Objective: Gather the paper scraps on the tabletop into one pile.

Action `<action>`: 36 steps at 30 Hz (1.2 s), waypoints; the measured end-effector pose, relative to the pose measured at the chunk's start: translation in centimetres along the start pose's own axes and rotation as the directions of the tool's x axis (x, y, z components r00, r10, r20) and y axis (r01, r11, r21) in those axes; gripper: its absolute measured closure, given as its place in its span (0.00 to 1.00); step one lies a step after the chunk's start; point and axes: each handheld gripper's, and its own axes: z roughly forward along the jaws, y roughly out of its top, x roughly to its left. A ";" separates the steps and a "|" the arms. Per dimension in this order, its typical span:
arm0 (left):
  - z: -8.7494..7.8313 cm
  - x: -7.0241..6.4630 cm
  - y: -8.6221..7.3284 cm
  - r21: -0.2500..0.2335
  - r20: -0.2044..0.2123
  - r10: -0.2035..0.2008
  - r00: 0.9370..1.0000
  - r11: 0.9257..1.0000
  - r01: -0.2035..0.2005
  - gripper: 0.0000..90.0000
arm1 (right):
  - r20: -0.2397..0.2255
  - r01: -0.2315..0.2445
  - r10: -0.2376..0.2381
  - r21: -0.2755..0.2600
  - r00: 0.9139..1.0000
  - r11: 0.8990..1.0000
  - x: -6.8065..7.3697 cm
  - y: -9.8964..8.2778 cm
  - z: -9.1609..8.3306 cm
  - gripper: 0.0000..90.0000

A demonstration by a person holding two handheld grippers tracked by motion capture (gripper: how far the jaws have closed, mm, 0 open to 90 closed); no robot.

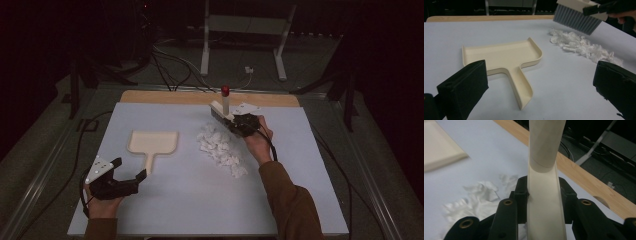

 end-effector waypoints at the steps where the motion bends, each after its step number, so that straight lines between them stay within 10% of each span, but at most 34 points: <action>1: 0.0 0.0 0.0 0.000 0.000 0.000 1.000 1.000 0.000 0.01 | 0.009 0.004 -0.004 0.013 1.000 1.000 0.0 -0.2 0.3 0.75; 8: 0.3 0.0 -0.1 0.010 0.004 -0.001 1.000 1.000 0.001 0.01 | -0.057 0.068 -0.065 0.047 0.996 0.997 0.4 -1.0 1.4 0.75; 14: 0.3 -0.1 -0.2 0.011 0.006 -0.002 1.000 1.000 0.002 0.01 | -0.150 0.169 -0.161 0.040 0.975 0.985 1.4 -0.9 1.3 0.75; 32: 0.5 -0.2 -0.3 0.019 0.005 -0.005 1.000 1.000 0.005 0.01 | -0.376 0.427 -0.404 -0.025 0.834 0.904 3.8 -2.3 -3.4 0.75; 35: 0.5 -0.1 -0.4 0.019 0.004 -0.007 1.000 1.000 0.007 0.01 | -0.387 0.430 -0.408 -0.033 0.827 0.902 3.7 -2.5 -3.9 0.75; 36: 0.5 -0.1 -0.4 0.019 0.004 -0.009 1.000 1.000 0.009 0.01 | -0.381 0.408 -0.391 -0.039 0.838 0.912 3.6 -2.6 -4.2 0.75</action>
